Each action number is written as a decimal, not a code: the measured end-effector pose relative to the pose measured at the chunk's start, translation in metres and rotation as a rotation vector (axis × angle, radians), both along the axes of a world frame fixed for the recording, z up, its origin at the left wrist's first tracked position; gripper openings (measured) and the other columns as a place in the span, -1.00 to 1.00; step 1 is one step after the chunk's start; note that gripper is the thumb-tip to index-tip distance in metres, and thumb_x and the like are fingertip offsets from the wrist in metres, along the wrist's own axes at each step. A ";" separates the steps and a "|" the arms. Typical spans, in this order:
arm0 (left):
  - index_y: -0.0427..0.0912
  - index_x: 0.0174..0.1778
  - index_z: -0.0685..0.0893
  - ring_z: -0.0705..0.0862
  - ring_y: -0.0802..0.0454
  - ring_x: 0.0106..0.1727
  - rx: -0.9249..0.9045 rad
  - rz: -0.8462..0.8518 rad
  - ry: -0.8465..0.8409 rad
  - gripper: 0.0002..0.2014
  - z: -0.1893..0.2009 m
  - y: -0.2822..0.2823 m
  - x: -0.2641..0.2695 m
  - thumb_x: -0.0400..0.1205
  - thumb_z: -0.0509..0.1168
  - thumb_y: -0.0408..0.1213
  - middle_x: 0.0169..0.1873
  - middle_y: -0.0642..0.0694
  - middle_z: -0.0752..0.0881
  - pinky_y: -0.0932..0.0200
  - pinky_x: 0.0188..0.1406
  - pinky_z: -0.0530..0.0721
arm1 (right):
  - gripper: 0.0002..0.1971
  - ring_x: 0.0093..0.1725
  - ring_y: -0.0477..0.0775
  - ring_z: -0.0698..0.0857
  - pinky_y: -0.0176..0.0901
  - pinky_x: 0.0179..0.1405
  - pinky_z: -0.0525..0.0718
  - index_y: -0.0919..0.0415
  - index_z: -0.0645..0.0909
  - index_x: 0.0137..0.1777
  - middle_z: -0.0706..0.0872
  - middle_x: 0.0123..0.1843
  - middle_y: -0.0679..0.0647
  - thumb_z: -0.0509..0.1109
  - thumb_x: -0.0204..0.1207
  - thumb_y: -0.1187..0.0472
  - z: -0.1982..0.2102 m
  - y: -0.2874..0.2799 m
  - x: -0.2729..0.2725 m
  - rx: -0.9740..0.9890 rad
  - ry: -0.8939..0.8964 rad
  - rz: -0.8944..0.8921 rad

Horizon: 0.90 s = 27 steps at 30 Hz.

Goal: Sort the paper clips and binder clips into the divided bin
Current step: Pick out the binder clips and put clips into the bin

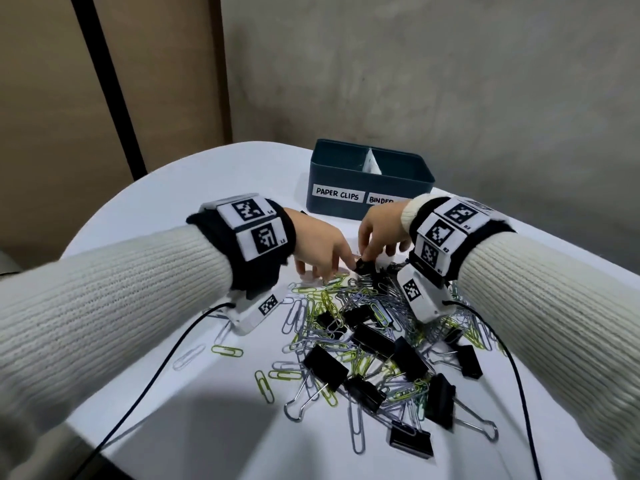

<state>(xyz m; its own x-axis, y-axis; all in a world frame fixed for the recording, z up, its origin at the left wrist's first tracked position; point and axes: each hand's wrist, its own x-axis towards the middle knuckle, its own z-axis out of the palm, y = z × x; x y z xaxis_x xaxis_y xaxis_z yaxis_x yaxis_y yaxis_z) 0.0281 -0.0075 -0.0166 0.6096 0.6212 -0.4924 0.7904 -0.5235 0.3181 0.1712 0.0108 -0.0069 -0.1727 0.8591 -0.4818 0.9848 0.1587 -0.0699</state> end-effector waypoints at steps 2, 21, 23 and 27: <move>-0.08 0.53 0.46 0.61 0.02 -0.11 -0.034 -0.028 0.023 -0.48 0.000 -0.006 0.003 0.63 0.24 -0.45 0.27 -0.22 0.65 0.15 -0.06 0.73 | -0.78 -0.42 -0.13 0.60 -0.56 -0.81 0.44 0.22 0.69 0.11 0.60 -0.37 -0.09 0.46 0.49 0.21 -0.001 0.002 0.005 0.097 -0.031 -0.002; -0.12 0.61 0.28 0.63 -0.08 0.20 0.171 -0.080 0.096 -0.42 0.000 -0.021 0.017 0.65 0.24 -0.33 0.50 -0.20 0.35 0.01 0.19 0.65 | -0.57 -0.27 0.01 0.67 -0.42 -0.66 0.56 0.29 0.59 0.25 0.58 -0.32 -0.05 0.46 0.48 0.04 0.006 -0.018 0.014 0.102 -0.048 -0.028; -0.11 0.64 0.20 0.43 -0.12 0.47 0.229 -0.161 0.202 -0.40 -0.001 -0.026 0.023 0.65 0.19 -0.33 0.57 -0.18 0.25 -0.06 0.43 0.48 | -0.53 -0.21 -0.01 0.64 -0.50 -0.73 0.51 0.25 0.57 0.29 0.55 -0.31 -0.09 0.50 0.44 0.05 0.002 -0.019 0.015 0.077 -0.090 -0.009; -0.23 0.52 0.39 0.51 -0.13 0.36 0.193 -0.182 0.191 -0.54 0.001 -0.028 0.024 0.66 0.14 -0.40 0.42 -0.18 0.50 0.06 0.25 0.48 | -0.62 -0.33 -0.04 0.68 -0.54 -0.76 0.52 0.25 0.66 0.26 0.65 -0.30 -0.07 0.48 0.47 0.14 -0.007 -0.012 0.017 0.075 -0.045 -0.020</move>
<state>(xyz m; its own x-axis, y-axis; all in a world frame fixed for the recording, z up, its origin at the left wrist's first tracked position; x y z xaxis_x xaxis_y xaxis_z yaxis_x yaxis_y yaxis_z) 0.0519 -0.0357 -0.0153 0.6270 0.6036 -0.4925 0.7141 -0.6979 0.0538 0.1885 -0.0016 -0.0134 -0.1347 0.8961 -0.4228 0.9897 0.1424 -0.0137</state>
